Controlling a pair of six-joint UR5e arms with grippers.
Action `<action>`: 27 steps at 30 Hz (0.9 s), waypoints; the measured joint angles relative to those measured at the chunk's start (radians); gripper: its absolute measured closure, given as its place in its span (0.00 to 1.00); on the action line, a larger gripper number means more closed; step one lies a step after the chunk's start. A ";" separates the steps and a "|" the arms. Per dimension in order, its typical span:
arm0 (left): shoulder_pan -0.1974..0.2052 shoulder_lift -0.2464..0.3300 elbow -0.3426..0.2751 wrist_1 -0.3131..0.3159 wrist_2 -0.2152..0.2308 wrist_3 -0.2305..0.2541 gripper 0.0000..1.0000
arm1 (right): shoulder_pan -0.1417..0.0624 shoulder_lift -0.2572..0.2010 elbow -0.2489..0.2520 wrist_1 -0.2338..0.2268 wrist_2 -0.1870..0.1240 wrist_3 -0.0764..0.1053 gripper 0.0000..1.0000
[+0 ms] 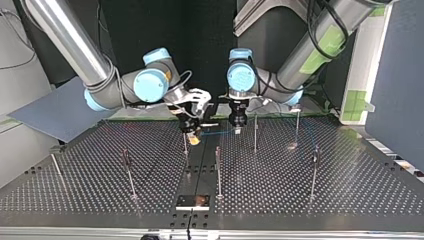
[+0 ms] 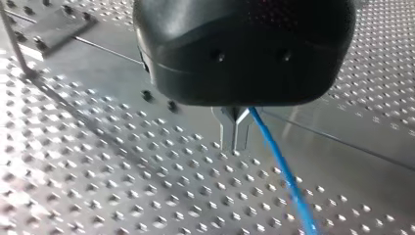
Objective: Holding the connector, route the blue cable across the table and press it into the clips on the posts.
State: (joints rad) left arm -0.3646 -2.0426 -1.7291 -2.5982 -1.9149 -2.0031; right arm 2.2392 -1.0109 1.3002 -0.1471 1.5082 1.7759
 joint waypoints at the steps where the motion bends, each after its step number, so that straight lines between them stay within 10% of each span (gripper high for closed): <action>1: -0.001 0.008 0.000 -0.008 -0.003 0.000 1.00 | 0.000 -0.008 0.000 0.004 0.000 0.001 1.00; 27: 0.010 0.243 0.014 -0.098 -0.005 0.006 1.00 | -0.002 -0.229 0.000 0.092 -0.001 0.010 1.00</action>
State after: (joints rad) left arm -0.3548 -1.8000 -1.7152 -2.6964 -1.9199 -1.9973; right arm 2.2373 -1.2401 1.3003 -0.0553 1.5077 1.7861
